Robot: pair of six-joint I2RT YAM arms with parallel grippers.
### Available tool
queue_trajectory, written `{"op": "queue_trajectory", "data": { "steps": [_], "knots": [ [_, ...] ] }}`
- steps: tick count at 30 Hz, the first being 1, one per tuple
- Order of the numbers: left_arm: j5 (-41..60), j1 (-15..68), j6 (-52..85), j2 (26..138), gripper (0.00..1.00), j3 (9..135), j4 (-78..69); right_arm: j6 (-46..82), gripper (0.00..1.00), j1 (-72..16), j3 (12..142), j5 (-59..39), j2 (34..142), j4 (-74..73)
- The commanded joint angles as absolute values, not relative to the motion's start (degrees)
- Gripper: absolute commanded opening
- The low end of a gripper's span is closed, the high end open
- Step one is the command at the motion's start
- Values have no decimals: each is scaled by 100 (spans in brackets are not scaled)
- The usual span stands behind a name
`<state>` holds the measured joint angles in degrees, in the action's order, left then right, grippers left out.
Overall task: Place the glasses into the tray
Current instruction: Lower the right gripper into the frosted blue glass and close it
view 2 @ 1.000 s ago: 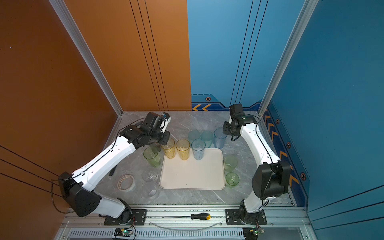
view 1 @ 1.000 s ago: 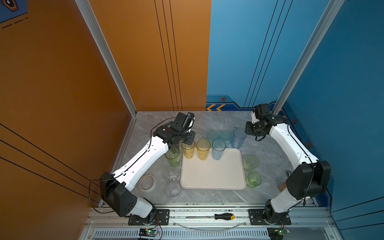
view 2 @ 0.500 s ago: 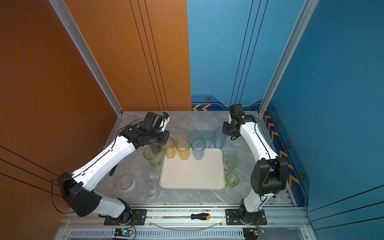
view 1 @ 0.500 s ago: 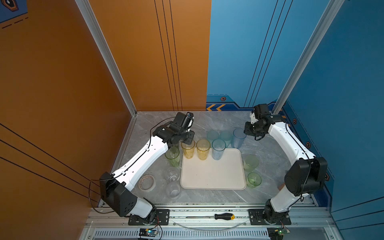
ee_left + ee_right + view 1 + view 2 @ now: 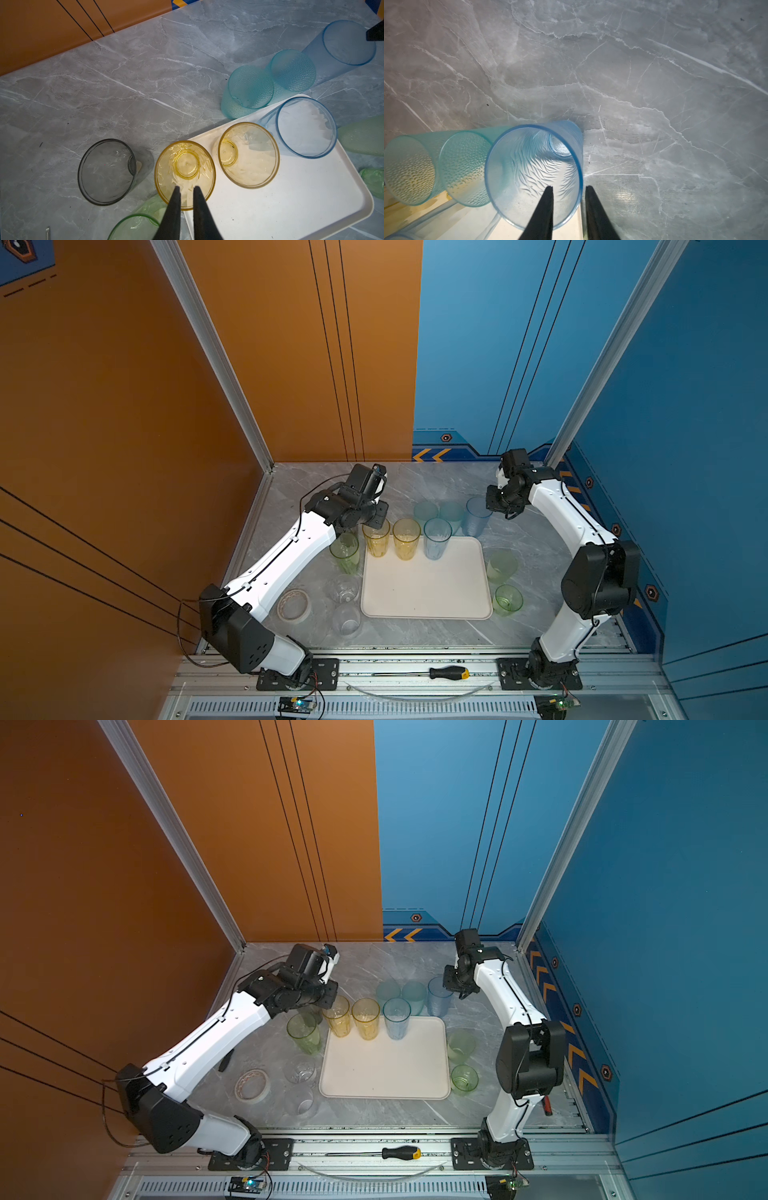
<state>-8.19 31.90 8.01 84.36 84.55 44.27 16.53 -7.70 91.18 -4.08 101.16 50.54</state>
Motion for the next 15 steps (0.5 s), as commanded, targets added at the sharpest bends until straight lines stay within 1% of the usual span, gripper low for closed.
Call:
{"op": "queue_trajectory", "data": {
  "steps": [1,15],
  "knots": [
    [-914,3120,809,8471,15,8544,4377,1636,25,-764,9330,-122,10207,5237],
    [-905,3068,809,8534,15,8552,4376,1617,21,-747,9523,-82,10598,5246]
  ]
}}
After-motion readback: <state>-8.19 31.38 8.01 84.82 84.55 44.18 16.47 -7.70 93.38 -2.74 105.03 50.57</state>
